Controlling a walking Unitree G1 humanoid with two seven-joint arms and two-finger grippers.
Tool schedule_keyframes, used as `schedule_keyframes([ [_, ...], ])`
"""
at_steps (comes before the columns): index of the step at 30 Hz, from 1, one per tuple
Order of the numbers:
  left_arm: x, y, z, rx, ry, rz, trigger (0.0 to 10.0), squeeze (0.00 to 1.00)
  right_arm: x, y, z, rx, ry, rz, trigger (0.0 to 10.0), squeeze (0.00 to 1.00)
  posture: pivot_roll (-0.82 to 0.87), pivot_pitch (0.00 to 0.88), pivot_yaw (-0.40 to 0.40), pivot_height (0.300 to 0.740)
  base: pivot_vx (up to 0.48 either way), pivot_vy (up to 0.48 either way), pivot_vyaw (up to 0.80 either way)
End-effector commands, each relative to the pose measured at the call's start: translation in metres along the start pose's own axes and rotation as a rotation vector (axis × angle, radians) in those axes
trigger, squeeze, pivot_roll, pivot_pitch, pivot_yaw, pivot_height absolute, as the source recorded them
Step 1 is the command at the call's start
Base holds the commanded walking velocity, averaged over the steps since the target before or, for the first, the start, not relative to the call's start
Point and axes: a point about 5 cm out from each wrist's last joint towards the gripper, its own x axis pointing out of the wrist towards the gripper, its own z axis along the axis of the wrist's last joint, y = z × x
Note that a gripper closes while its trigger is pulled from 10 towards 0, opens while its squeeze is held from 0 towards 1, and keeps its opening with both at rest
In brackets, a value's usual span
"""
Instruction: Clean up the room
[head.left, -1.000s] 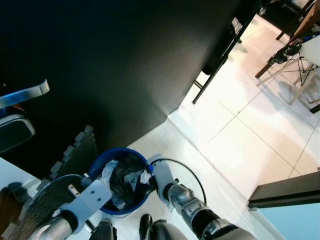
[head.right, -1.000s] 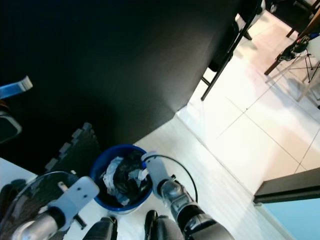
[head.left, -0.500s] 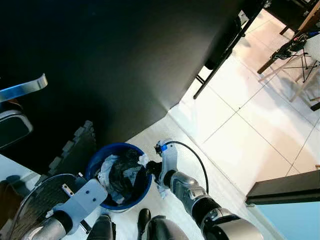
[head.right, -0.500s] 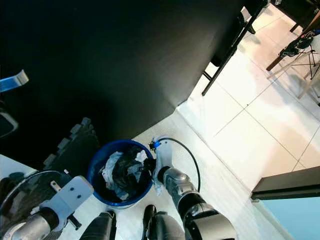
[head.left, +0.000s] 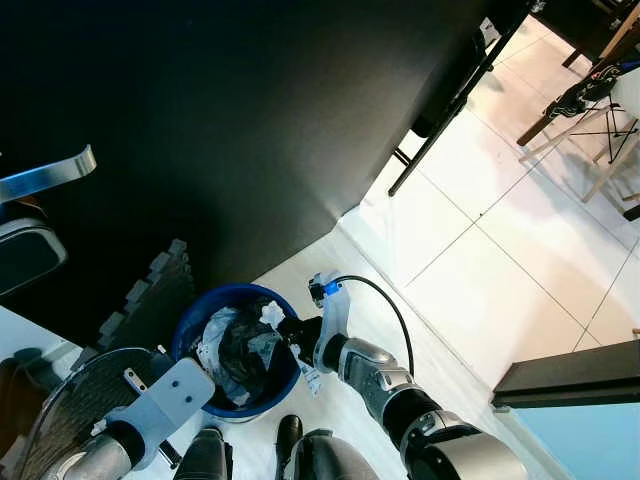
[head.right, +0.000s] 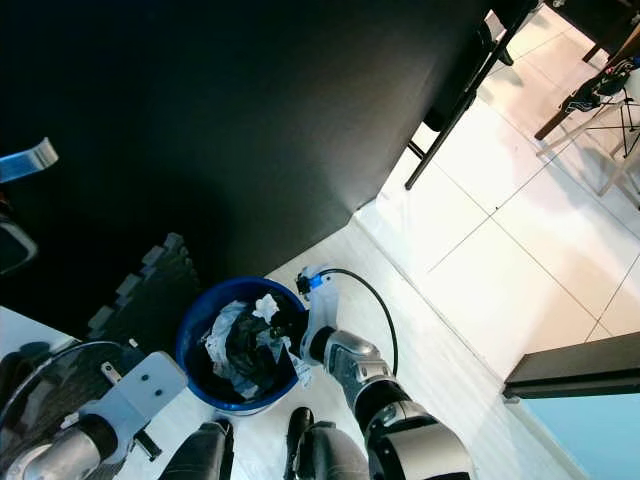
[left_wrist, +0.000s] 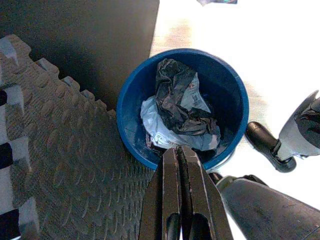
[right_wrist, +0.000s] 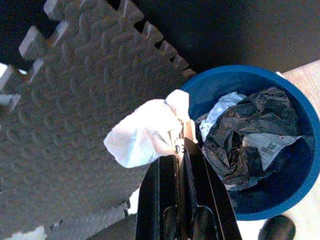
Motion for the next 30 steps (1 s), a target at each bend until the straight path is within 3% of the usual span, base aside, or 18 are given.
schedule_keyframes([
  [1,-0.005,-0.007,-0.003,0.009,0.024,-0.038,10.0,0.0,0.038,0.08,-0.009,0.11,-0.024,0.211,10.0,1.0,0.24,0.388,-0.246,0.74,0.0,0.0,0.0],
  [5,-0.004,-0.006,-0.003,0.009,0.025,-0.037,10.0,0.0,0.039,0.081,-0.008,0.12,-0.032,0.211,10.0,1.0,0.25,0.387,-0.244,0.74,0.0,0.0,0.0],
  [6,-0.005,-0.005,-0.004,0.01,0.027,-0.037,10.0,0.0,0.039,0.081,-0.007,0.126,-0.036,0.208,10.0,0.02,0.25,0.387,-0.242,0.74,0.0,0.0,0.0],
  [19,-0.003,-0.002,-0.005,0.015,0.031,-0.034,10.0,0.0,0.039,0.08,-0.007,0.108,-0.033,0.192,10.0,0.0,0.25,0.373,-0.242,0.74,0.0,0.0,0.0],
  [27,0.003,-0.004,-0.004,0.019,0.02,-0.041,10.0,0.0,0.035,0.071,-0.015,-0.013,0.019,0.162,10.0,0.0,0.24,0.346,-0.234,0.74,0.0,0.0,0.0],
  [29,0.012,-0.004,0.0,-0.034,-0.003,-0.013,10.0,0.0,0.027,0.054,-0.014,-0.114,0.013,0.089,10.0,0.0,0.21,0.29,-0.218,0.74,0.0,0.0,0.0],
  [30,0.012,-0.004,0.0,-0.034,-0.003,-0.013,10.0,0.0,0.027,0.054,-0.014,-0.114,0.013,0.089,10.0,0.0,0.21,0.29,-0.218,0.74,0.0,0.0,0.0],
])
